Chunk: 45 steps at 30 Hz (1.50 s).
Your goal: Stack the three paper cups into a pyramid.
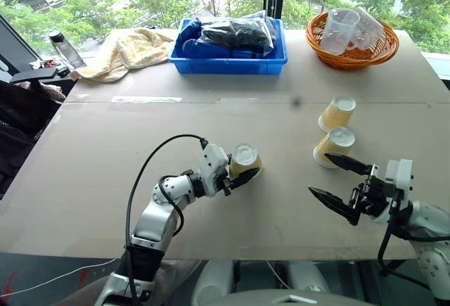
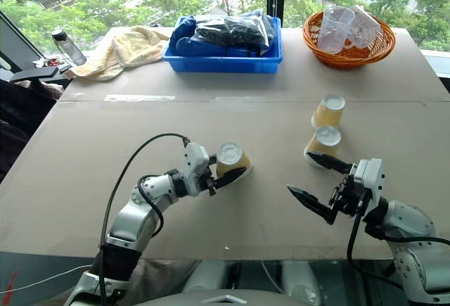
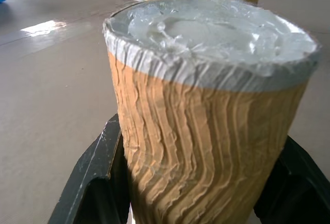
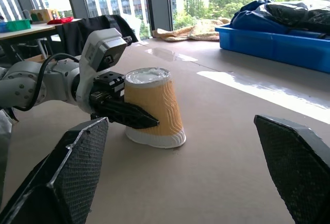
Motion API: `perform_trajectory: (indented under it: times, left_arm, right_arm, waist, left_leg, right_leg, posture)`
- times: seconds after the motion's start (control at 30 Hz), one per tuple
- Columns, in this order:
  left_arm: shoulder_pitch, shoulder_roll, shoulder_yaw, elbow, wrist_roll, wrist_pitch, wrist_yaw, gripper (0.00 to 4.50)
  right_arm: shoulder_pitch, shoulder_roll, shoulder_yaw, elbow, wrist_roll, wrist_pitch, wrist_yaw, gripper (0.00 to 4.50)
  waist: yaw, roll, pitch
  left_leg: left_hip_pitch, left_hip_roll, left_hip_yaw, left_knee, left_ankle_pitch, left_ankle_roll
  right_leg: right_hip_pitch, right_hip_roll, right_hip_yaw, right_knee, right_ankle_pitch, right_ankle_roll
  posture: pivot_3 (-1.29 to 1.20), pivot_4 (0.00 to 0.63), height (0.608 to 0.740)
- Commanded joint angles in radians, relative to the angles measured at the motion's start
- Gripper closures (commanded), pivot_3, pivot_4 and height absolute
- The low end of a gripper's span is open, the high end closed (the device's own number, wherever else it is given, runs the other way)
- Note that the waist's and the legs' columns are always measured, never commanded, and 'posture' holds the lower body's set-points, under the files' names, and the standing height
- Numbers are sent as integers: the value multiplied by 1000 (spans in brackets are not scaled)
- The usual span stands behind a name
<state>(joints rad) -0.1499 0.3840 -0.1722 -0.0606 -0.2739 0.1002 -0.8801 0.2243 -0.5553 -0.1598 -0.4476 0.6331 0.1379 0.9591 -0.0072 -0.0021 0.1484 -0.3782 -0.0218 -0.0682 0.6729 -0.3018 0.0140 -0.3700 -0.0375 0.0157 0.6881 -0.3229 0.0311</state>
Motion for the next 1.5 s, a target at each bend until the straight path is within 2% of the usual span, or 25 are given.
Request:
perform_trajectory:
  times: [0.03, 0.1, 0.17, 0.2, 0.27, 0.3, 0.43, 0.7, 0.87, 0.97, 1.17, 1.5]
  left_arm:
    - [14, 4, -41, 10, 11, 6, -34, 2196]
    - [15, 5, -38, 14, 9, -2, -36, 2196]
    - [16, 8, -32, 18, 13, -22, -36, 1295]
    - [17, 12, -30, 19, 6, -22, -45, 1118]
    - [22, 19, -18, 4, -7, -23, -54, 196]
    - [25, 25, -11, -8, -13, -24, -55, 90]
    - [39, 53, 25, -97, -62, 10, -59, 90]
    - [42, 170, 153, -381, -259, 200, -53, 90]
    - [-5, 312, 239, -487, -408, 365, -88, 90]
    - [-59, 404, 297, -514, -501, 460, -106, 90]
    - [-126, 560, 373, -529, -628, 589, -152, 90]
    - [-189, 658, 424, -539, -698, 652, -166, 90]
  right_arm:
    - [4, -8, -18, -23, -2, -19, 6, 0]
    - [4, -8, -18, -30, -3, -15, 1, 0]
    - [2, -7, -16, -36, -4, -11, -5, 0]
    - [0, -7, -13, -38, -5, -10, -7, 0]
    - [-2, -6, -11, -39, -6, -9, -11, 0]
    - [-3, -6, -11, -39, -6, -8, -12, 0]
    - [3, -4, -27, -32, -1, -8, -17, 0]
    - [8, 0, -146, 65, -12, -65, -34, 0]
    - [-64, 37, -156, 156, -92, -94, -141, 0]
    - [-105, 59, -146, 195, -119, -66, -210, 0]
    - [-164, 65, -119, 252, -138, -21, -247, 0]
    - [-241, 80, -82, 314, -147, 1, -245, 0]
  waist:
    - [-1, 0, 0]
    - [0, 0, 0]
    - [1, 0, 0]
    - [0, 0, 0]
    - [-1, 0, 0]
    - [-2, 0, 0]
    - [-4, 0, 0]
    - [-3, -1, 0]
    - [-7, 0, 1]
    - [-6, 0, 1]
    - [-6, 0, 2]
    - [-8, 0, 4]
  left_leg:
    - [0, 0, 0, 0, 0, 0]
    - [0, 0, 0, 0, 0, 0]
    - [0, 0, 0, 1, 0, 0]
    - [0, 0, 0, 1, 0, 0]
    - [0, 0, 0, 1, 0, 0]
    - [0, 0, 0, 1, 0, 0]
    - [0, 0, 0, 1, 0, 0]
    - [-1, 0, 0, 1, 0, 0]
    - [0, 1, 0, 1, 0, 0]
    - [0, 1, 1, 1, 0, 0]
    - [0, 0, 2, 1, 0, 0]
    - [-1, 0, 3, 1, 0, 0]
  right_leg:
    - [0, 0, 0, 0, 0, 0]
    - [0, 0, 0, 0, 0, 0]
    - [0, 0, 0, 0, 0, 0]
    - [0, 0, 0, 0, 0, 0]
    - [0, 0, 0, 0, 0, 0]
    - [0, 0, 0, 0, 0, 0]
    - [0, 0, 0, 1, 0, 0]
    - [0, 0, 0, 0, 0, 0]
    - [0, 0, 1, 2, 0, 0]
    - [-1, 1, 1, 3, 0, 0]
    - [-2, 1, 2, 4, 0, 0]
    - [-4, 1, 4, 5, 0, 0]
  posture:
    - [0, 150, 740]
    - [0, 150, 740]
    - [0, 150, 740]
    - [0, 150, 740]
    - [0, 150, 740]
    - [0, 150, 740]
    - [0, 150, 740]
    - [0, 150, 740]
    - [0, 150, 740]
    - [0, 150, 740]
    - [0, 150, 740]
    - [0, 150, 740]
